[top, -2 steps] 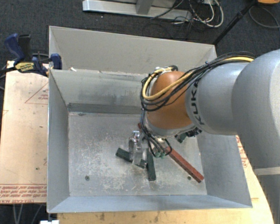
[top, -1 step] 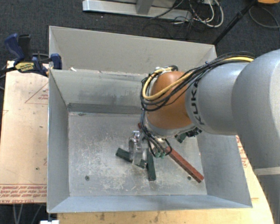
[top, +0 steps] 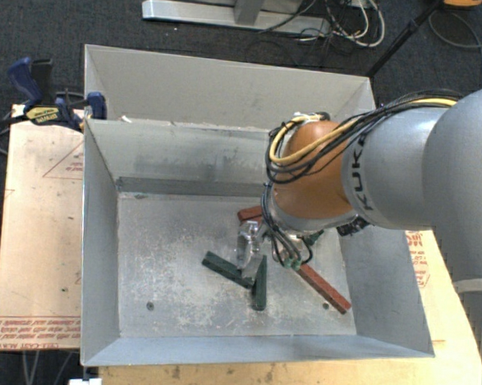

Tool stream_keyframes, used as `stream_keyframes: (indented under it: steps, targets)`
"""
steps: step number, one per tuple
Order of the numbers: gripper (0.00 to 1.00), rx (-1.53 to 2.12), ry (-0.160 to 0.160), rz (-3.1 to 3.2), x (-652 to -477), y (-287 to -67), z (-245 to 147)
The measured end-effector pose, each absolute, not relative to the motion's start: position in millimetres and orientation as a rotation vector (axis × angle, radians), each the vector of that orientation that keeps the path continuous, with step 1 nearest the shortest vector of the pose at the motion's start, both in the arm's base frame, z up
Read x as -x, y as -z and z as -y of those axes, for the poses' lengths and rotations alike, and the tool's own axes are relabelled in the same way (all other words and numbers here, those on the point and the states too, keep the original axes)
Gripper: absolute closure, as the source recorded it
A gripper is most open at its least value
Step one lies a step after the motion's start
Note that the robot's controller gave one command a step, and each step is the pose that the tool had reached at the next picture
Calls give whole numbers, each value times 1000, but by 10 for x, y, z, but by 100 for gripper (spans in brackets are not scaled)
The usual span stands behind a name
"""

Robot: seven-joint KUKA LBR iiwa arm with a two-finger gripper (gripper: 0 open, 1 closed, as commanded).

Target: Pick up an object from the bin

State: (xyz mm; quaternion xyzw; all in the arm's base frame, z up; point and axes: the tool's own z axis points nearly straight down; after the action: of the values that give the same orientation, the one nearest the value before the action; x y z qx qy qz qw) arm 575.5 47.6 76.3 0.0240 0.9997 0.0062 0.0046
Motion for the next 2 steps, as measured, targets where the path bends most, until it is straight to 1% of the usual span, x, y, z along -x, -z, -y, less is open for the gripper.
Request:
stream_keyframes:
  steps: [1, 2]
  targets:
    - [0, -222, -4, -3131, -5676, -702, -915]
    - [100, -225, -3, -3131, -5678, -710, -912]
